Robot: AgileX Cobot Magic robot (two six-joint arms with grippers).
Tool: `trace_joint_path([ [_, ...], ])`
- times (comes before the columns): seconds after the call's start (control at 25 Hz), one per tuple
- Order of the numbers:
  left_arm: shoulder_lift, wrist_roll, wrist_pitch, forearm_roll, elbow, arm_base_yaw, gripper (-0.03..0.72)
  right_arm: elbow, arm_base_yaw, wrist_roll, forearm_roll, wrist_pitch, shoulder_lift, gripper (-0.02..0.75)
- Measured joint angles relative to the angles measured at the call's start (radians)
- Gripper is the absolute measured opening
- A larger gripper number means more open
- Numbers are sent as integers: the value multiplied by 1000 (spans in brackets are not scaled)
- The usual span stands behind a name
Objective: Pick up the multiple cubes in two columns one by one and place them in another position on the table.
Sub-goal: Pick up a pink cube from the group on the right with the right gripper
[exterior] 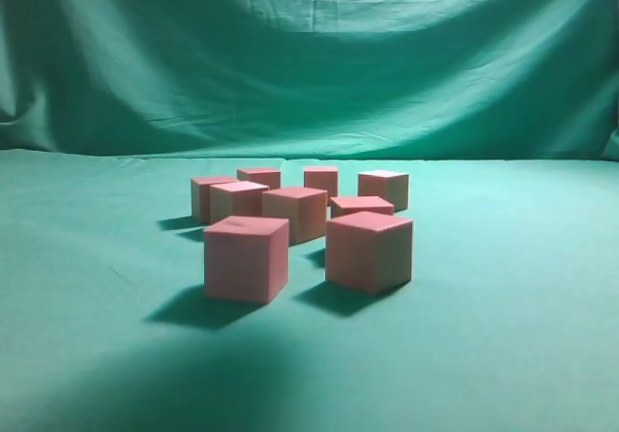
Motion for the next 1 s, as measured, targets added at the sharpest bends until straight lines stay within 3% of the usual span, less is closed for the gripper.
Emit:
trace_joint_path([
  [0.24,0,0,0,0,0,0,0,75,255,-46,9,-108,64,270],
  [0.44,0,0,0,0,0,0,0,75,375,-48,9,-216,185,270],
  [0.6,0,0,0,0,0,0,0,76,416,-48,12,-270,270,270],
  [1.0,0,0,0,0,0,0,0,78,420,-19,23,-433,339,270],
])
